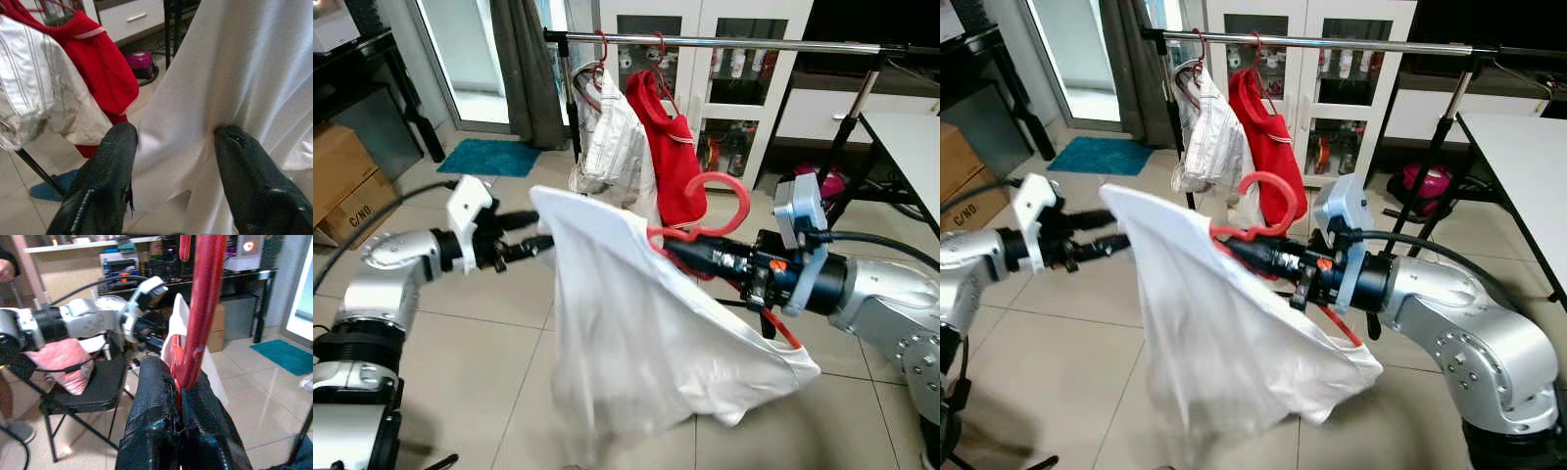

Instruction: Hang hanger

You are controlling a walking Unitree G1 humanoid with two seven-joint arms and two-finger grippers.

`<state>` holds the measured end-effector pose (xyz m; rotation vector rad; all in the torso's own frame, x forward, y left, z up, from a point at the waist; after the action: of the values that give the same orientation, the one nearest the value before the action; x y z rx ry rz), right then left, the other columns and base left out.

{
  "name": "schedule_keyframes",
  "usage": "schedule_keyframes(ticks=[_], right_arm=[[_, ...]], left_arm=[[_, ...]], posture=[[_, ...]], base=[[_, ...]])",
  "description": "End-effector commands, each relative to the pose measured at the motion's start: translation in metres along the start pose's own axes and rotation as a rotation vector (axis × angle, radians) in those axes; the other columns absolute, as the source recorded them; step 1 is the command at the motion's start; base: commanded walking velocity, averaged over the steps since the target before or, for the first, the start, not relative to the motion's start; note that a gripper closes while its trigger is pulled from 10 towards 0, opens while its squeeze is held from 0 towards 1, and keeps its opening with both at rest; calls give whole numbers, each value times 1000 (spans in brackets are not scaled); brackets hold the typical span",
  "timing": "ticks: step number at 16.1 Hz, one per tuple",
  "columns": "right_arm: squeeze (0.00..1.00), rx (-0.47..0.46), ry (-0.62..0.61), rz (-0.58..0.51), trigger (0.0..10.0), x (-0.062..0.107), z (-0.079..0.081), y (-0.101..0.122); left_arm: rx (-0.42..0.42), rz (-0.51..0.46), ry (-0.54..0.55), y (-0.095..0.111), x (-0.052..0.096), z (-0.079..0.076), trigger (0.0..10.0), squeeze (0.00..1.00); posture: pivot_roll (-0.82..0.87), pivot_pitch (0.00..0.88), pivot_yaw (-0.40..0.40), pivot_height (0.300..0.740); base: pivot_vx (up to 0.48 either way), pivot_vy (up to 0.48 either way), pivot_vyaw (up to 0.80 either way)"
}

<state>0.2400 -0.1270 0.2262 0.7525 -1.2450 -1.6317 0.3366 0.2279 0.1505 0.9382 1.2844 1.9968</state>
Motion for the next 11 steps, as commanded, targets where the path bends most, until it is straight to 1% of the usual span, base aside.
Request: schedule_keyframes(ticks=[1,6,8,11], right_arm=[[0,31,62,-10,10000,-2,10,5],[0,33,83,-6,10000,-2,13,4],[0,35,72,-9,10000,-1,12,4],[0,34,62,-12,10000,-1,11,4]], left_arm=[[-1,-8,-8,0,-2,1,0,0],[9,-40,-61,4,-12,-1,0,0],[18,-58,-80,5,-11,-2,0,0],[30,-66,-67,4,-8,-1,0,0]], posture=[[-203,0,65,740],[-209,0,74,740],[-210,0,78,740],[-207,0,78,740]], base=[[0,0,0],[0,0,0],[0,0,0],[0,0,0]])
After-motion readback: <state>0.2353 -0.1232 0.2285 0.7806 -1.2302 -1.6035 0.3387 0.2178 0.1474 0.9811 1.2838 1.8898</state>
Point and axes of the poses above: a point about 5 cm out from each wrist's last joint towards the gripper, its own x axis pointing back from the gripper into the wrist, its own y axis along the axis of the wrist's last joint, z = x × y, the point moved 1 cm from there along -x, pointing out of the wrist towards the gripper, and after that the axes turned 13 degrees about -x, right-handed, at the moved point
